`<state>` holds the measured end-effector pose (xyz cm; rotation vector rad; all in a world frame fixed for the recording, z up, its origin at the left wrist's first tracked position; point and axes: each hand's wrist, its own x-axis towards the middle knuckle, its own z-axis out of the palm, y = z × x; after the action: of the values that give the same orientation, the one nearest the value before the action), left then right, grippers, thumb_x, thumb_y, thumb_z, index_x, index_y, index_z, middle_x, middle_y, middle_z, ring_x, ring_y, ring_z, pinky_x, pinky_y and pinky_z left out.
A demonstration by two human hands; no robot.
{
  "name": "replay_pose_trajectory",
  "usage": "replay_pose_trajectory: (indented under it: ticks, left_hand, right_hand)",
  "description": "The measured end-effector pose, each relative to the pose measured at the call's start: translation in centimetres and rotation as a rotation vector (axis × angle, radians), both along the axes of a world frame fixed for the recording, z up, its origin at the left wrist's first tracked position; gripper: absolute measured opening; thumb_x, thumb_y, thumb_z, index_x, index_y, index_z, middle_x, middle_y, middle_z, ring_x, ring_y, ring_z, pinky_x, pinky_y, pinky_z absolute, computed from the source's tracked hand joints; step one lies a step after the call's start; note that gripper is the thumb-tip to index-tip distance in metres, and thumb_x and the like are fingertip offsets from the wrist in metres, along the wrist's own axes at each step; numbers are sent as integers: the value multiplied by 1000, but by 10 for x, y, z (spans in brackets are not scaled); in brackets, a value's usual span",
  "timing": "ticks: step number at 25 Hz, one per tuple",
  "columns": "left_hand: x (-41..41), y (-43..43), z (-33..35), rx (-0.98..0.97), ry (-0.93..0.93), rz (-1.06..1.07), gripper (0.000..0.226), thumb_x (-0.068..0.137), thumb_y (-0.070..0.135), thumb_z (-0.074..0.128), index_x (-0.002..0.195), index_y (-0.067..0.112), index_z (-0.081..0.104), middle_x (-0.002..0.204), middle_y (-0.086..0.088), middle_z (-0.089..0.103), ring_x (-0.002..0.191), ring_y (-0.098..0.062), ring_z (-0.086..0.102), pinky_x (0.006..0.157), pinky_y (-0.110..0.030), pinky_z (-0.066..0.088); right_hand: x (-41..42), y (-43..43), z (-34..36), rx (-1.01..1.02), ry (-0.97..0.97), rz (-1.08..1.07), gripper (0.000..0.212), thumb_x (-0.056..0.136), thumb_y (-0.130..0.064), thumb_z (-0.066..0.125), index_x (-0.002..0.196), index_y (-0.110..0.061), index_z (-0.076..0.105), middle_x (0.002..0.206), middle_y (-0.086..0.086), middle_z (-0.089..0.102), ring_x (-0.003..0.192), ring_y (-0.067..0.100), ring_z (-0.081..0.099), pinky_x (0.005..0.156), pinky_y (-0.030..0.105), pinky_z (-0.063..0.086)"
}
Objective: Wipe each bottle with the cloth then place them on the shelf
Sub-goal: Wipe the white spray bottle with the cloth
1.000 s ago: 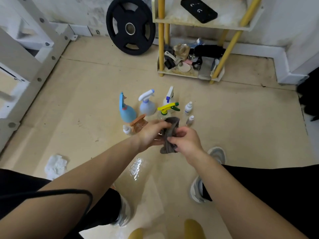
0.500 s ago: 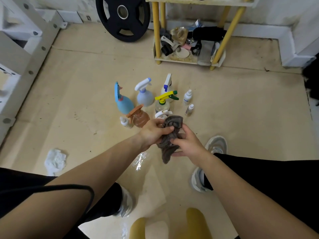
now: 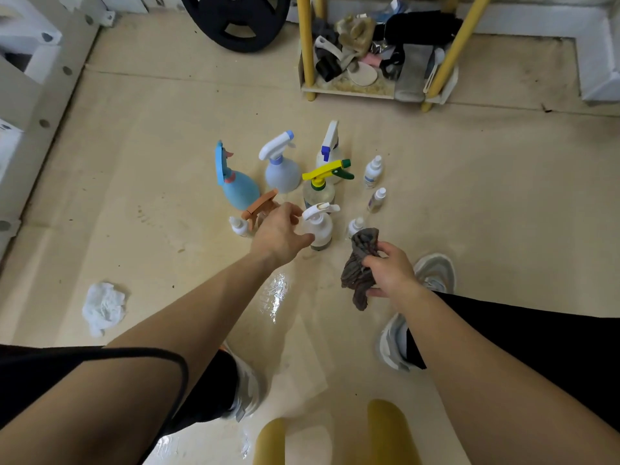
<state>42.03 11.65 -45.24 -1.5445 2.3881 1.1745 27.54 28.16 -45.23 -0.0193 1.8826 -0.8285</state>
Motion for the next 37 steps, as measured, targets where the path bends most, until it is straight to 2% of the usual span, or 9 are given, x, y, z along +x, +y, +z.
replay_pose_trajectory:
  ticks: [5,9,14,18,22,25,28,33,37]
  left_hand:
    - [-12,2,-19,-52,185,-34,33,81,34,79,108,35,61,106,6,62,96,-15,51,76,-31,40]
    - [-15,-2,-19,-60,223,-33,20,82,30,79,95,30,63,89,8,62,79,-8,53,66,-30,39]
    - [-7,-11,24,-27,254,37,24,76,38,79,91,25,66,81,2,66,79,-15,61,71,-42,50]
    - [1,-25,113,95,429,10,25,82,22,81,104,16,71,96,1,74,84,-2,67,77,-22,53]
    - [5,-37,204,41,587,48,27,85,19,79,101,-1,69,85,-7,68,66,1,58,58,-8,44]
    - [6,-51,254,-18,721,69,38,85,26,79,100,-6,66,85,-8,60,75,-9,55,69,-19,45]
    - [9,-61,282,-46,827,97,47,80,42,79,99,0,65,86,-8,58,80,-15,56,77,-35,46]
    - [6,-73,290,25,904,234,31,79,44,79,83,16,65,84,-11,60,79,-25,58,74,-43,46]
    - [2,-80,290,95,930,355,34,83,40,79,87,10,63,87,-10,62,75,-26,63,70,-40,49]
  right_hand:
    - [-2,-5,-18,39,-19,27,32,90,-18,64,121,-27,63,110,11,70,97,34,69,71,52,63]
    - [-4,-6,-18,45,-53,11,16,93,-18,62,109,-22,65,107,12,70,98,33,68,78,50,62]
    - [-10,-8,17,-14,-37,-18,14,93,-24,60,93,-14,70,96,14,71,91,33,68,84,50,60]
    - [-16,-26,91,-154,75,-72,25,91,-30,57,78,-12,70,79,9,70,80,30,64,74,36,50]
    - [-27,-54,182,-416,66,-100,23,95,-30,52,85,-16,67,86,11,70,83,29,66,82,43,53]
    - [-38,-73,243,-565,94,-35,21,96,-31,50,101,-20,67,89,8,74,86,28,71,85,51,58]
    - [-42,-84,281,-668,129,13,18,97,-26,49,101,-20,65,89,7,73,83,25,69,79,45,57]
    - [-31,-98,286,-821,10,10,17,98,-16,51,103,-20,67,90,0,72,84,16,69,68,31,54]
    - [-15,-120,292,-953,94,-6,32,96,-9,53,84,-24,79,88,-4,76,85,9,71,77,32,54]
